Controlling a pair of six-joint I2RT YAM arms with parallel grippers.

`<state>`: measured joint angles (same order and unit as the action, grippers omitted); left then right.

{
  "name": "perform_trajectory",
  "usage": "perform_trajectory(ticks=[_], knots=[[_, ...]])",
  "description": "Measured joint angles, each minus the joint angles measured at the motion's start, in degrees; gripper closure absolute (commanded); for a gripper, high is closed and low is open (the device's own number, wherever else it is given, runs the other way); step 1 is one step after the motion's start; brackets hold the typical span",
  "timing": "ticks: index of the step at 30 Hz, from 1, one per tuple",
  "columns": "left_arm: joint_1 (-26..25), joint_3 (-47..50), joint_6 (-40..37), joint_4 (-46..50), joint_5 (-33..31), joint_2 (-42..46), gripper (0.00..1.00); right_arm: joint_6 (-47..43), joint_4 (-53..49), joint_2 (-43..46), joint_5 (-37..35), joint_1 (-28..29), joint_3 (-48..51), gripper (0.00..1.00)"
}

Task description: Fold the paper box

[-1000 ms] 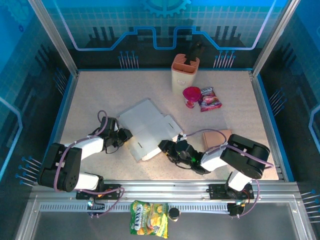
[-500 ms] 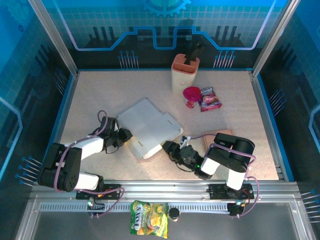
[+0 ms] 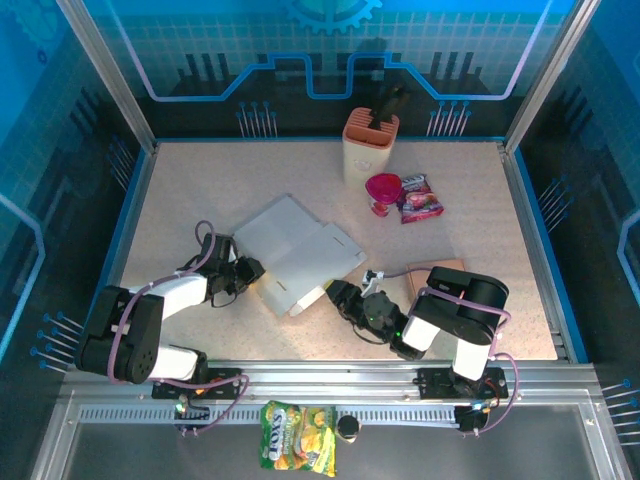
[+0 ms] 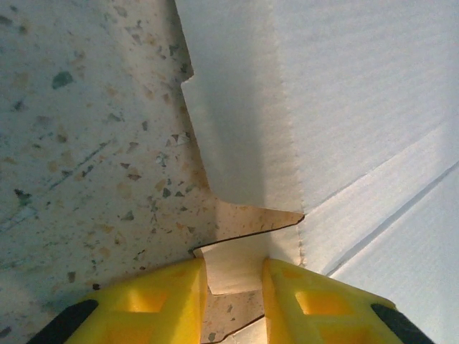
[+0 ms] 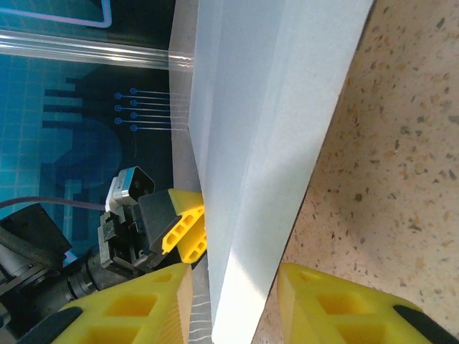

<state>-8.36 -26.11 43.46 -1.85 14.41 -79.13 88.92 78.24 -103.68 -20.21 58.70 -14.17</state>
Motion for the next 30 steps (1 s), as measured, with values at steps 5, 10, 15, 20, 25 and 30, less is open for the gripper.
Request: perform_trajectory(ticks=[5, 10, 15, 20, 25, 30], knots=[[0.0, 0.0, -0.13, 0.15, -0.02, 0.11, 0.72, -1.84, 0.22, 0.0, -0.33, -1.64, 0.0, 0.63], [-0.04, 0.0, -0.17, 0.31, -0.07, 0.22, 0.72, -2.97, 0.5, -1.29, 0.72, -4.94, -0.66, 0.63], [-0.04, 0.0, -0.39, 0.46, -0.09, 0.22, 0.72, -3.02, 0.83, -4.37, 2.43, -7.34, -1.27, 0.63], [-0.04, 0.0, -0.57, 0.46, -0.09, 0.22, 0.73, -3.06, 1.2, -4.57, 4.13, -9.77, -1.31, 0.63], [-0.04, -0.15, -0.57, 1.36, -0.07, 0.72, 0.72, -2.71, -2.67, -2.71, 5.2, -10.56, -1.88, 0.63], [-0.17, -0.35, -0.55, 7.54, -0.59, 6.78, 0.6, -2.45, -20.65, 6.78, 5.73, -11.15, -4.44, 0.63]])
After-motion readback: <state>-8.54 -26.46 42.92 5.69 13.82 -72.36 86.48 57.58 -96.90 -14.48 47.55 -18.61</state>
